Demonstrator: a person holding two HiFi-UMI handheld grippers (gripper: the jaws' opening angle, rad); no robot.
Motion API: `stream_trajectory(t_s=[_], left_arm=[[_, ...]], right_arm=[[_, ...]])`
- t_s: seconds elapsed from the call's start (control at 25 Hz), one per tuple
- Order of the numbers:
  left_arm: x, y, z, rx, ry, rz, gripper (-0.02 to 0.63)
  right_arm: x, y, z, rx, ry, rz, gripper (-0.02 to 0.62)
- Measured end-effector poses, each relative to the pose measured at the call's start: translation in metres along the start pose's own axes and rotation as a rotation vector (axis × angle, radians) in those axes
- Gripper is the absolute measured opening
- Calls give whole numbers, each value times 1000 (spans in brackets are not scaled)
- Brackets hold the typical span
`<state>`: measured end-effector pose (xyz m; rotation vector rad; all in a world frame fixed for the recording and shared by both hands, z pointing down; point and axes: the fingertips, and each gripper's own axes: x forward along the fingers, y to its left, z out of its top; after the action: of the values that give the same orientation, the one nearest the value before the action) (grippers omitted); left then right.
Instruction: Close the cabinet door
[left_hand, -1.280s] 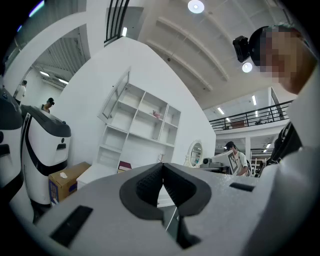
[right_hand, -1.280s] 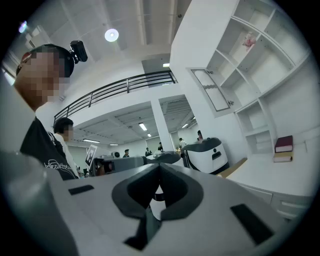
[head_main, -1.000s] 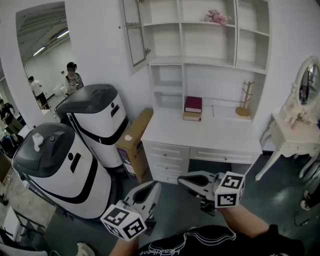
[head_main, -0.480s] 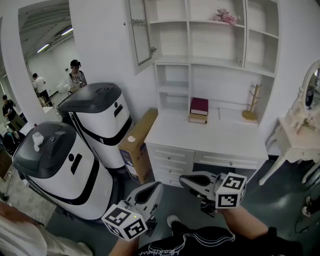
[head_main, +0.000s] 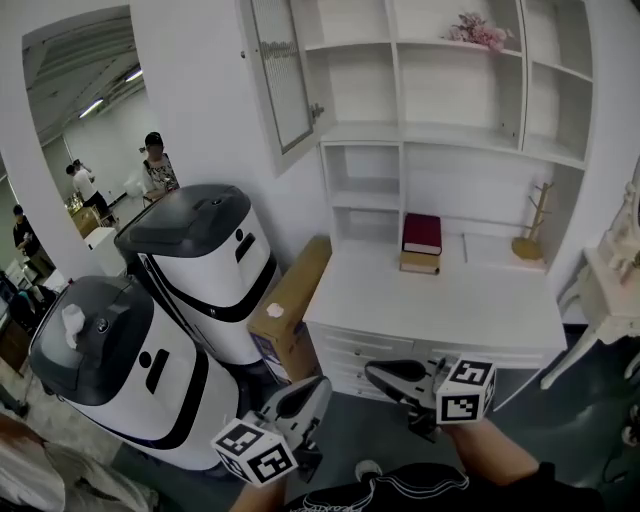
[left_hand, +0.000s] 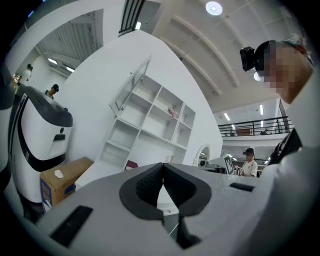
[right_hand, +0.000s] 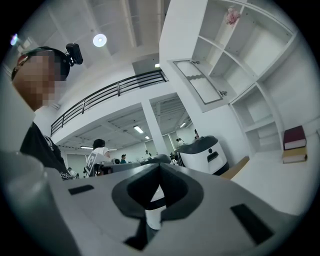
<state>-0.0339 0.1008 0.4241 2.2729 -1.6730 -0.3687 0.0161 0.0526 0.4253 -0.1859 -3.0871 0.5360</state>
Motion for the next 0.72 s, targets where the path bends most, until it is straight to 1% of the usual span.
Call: stream_trajectory(t_s=[0.12, 0.28, 0.48, 0.64, 0.72], left_arm=[[30, 32, 12, -13, 1, -1, 5], [63, 65, 39, 17, -17, -6, 5], [89, 82, 72, 89, -53, -31, 5], [100, 90, 81, 147, -48, -45, 6], [104, 94, 87, 161, -47, -54, 6]], right_arm=[[17, -37, 15, -1, 4, 2, 6], [43, -76, 40, -27, 8, 15, 6], [64, -103, 70, -80, 8, 52, 6], [73, -116, 86, -108, 4, 65, 6], [76, -122, 94, -111, -2, 66, 6]])
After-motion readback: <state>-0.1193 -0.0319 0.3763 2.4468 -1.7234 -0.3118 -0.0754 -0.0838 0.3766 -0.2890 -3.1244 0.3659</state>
